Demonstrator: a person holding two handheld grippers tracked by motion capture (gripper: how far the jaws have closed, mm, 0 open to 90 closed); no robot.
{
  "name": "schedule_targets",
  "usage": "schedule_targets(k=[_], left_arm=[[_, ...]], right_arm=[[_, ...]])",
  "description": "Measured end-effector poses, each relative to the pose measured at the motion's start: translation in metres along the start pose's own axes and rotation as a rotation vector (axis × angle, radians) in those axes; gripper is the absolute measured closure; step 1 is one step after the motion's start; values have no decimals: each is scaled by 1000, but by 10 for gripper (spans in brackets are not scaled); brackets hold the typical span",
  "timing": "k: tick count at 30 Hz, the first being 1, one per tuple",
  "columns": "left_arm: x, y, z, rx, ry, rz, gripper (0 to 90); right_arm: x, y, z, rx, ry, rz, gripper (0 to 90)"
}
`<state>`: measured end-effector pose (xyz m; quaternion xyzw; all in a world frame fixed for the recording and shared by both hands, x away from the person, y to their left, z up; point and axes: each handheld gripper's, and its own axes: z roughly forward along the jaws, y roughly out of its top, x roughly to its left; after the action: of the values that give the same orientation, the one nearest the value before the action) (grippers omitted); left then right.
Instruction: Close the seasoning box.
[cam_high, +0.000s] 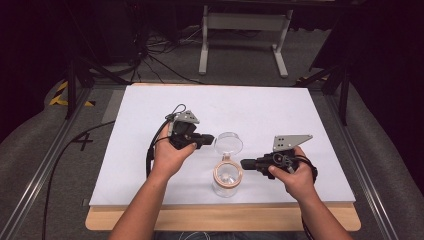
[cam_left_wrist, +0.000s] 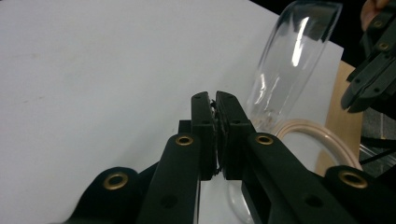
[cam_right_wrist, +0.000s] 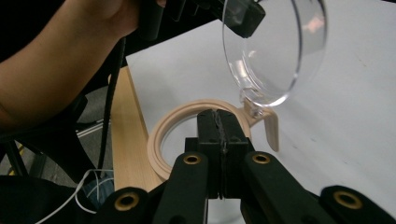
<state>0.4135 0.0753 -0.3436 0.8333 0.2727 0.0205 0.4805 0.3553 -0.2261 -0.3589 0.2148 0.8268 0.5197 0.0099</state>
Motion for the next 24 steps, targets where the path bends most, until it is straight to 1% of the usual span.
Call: schedule_targets(k=[2,3,4,6,9,11,12,13,16,17,19,22,24], left_arm=[[-4,1,0,-7,-2,8,877],[-5,2,-1,-1,0,16,880],[-6,2,-1,-4,-1,15,876],[-7,3,-2,7,1,16,868],[-9,4,-3,9,-10,22,870],[-11,4,-4,23,-23,34,870],[-12,5,-5,38,-32,37,863],[-13,6,-6,59,-39,55,845],[-18,8,-8,83,-50,64,835],[-19,8,-9,92,-50,67,835],[-22,10,-10,108,-27,88,826],[-22,10,-12,105,-16,84,818],[-21,10,-14,106,-16,79,817]], right_arm=[[0,-1,3,-16,-6,5,900],[0,-1,4,-21,-10,7,900],[0,-2,5,-25,-12,9,900],[1,-2,6,-27,-9,9,900],[3,-1,7,-28,-9,5,900],[3,-1,8,-30,-8,9,900],[3,-1,8,-30,-6,10,900],[3,-1,8,-31,-3,11,900],[2,-1,8,-30,13,12,900],[2,-1,7,-30,14,15,900],[2,-1,7,-21,21,13,900],[3,0,7,-14,24,10,900],[4,0,7,-6,29,5,900]])
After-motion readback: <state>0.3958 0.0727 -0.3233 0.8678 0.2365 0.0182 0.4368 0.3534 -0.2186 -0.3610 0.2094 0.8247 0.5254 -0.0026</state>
